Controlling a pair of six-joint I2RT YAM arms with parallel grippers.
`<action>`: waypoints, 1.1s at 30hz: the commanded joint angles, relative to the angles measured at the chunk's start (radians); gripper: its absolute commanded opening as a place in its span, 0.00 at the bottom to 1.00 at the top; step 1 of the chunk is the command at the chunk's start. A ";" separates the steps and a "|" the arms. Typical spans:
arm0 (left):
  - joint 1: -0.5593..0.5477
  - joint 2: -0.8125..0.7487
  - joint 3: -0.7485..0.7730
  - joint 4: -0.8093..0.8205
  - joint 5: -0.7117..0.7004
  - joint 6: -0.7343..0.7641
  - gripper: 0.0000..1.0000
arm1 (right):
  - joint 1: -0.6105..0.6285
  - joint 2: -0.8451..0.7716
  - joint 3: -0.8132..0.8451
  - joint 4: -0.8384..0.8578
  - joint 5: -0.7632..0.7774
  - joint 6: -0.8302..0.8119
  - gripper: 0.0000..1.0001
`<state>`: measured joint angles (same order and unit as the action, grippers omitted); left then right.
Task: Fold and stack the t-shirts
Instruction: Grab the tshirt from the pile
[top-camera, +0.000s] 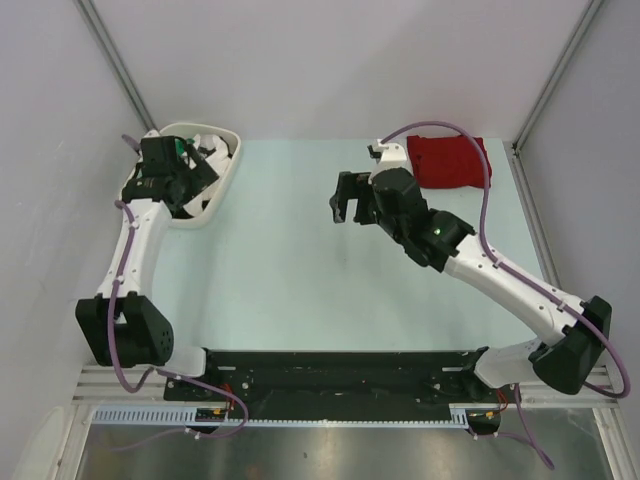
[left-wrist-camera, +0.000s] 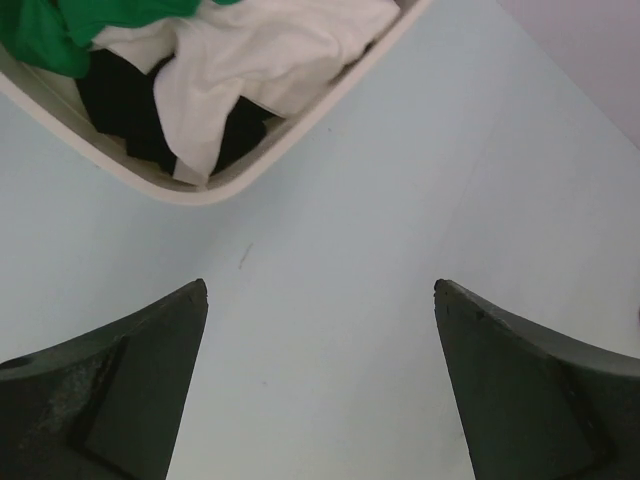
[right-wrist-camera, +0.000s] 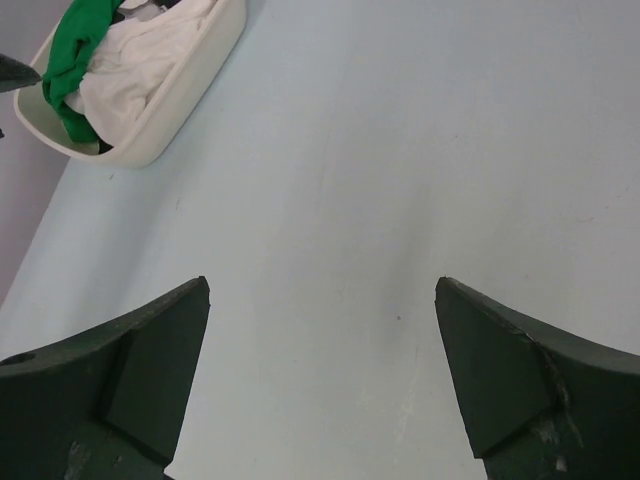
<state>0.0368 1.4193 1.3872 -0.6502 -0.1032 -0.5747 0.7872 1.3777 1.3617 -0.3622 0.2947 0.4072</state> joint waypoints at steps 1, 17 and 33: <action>0.043 0.039 0.064 0.060 -0.076 0.003 1.00 | 0.078 -0.071 -0.032 -0.010 0.187 -0.024 1.00; 0.052 0.181 -0.020 0.343 -0.394 -0.056 0.98 | 0.122 -0.131 -0.297 0.114 0.043 0.050 1.00; 0.052 0.306 -0.063 0.704 -0.428 0.055 0.94 | 0.121 0.049 -0.312 0.247 -0.063 0.044 1.00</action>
<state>0.0818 1.7088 1.3331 -0.0719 -0.4942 -0.5613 0.9081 1.3945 1.0473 -0.1894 0.2626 0.4442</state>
